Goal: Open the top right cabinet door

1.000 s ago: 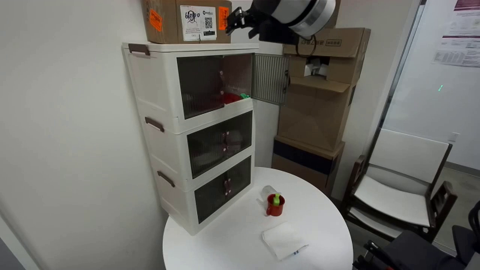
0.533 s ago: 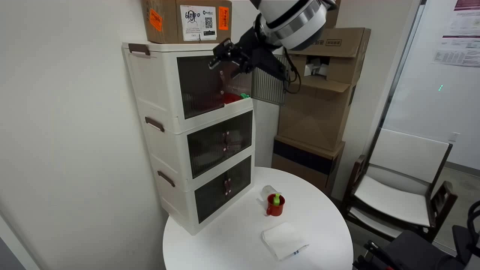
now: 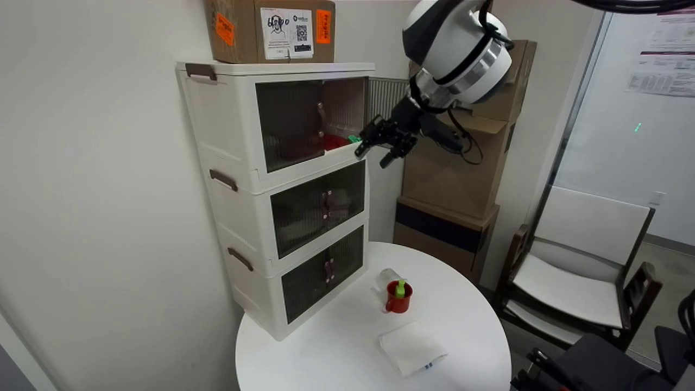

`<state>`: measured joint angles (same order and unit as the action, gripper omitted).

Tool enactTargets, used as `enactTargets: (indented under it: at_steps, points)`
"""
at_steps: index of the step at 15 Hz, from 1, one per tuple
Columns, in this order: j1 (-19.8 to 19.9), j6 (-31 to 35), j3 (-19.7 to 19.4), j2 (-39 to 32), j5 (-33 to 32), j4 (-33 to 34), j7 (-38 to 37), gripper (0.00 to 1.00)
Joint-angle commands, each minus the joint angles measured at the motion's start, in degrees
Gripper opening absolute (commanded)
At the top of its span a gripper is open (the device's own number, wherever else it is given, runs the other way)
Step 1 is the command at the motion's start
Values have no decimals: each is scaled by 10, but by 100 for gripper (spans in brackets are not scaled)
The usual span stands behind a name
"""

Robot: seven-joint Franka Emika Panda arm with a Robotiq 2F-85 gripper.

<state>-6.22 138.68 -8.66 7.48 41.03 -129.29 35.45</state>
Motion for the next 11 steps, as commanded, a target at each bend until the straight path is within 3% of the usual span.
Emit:
enactTargets:
  at_steps: [1,7,8,11]
  points:
    - [37,-20,20,-11,-85,-18,-47,100]
    - [49,47,37,-52,-127,-23,-125,100]
    - [52,28,34,-43,-113,-27,-94,100]
    - [53,32,38,-49,-113,-27,-97,100]
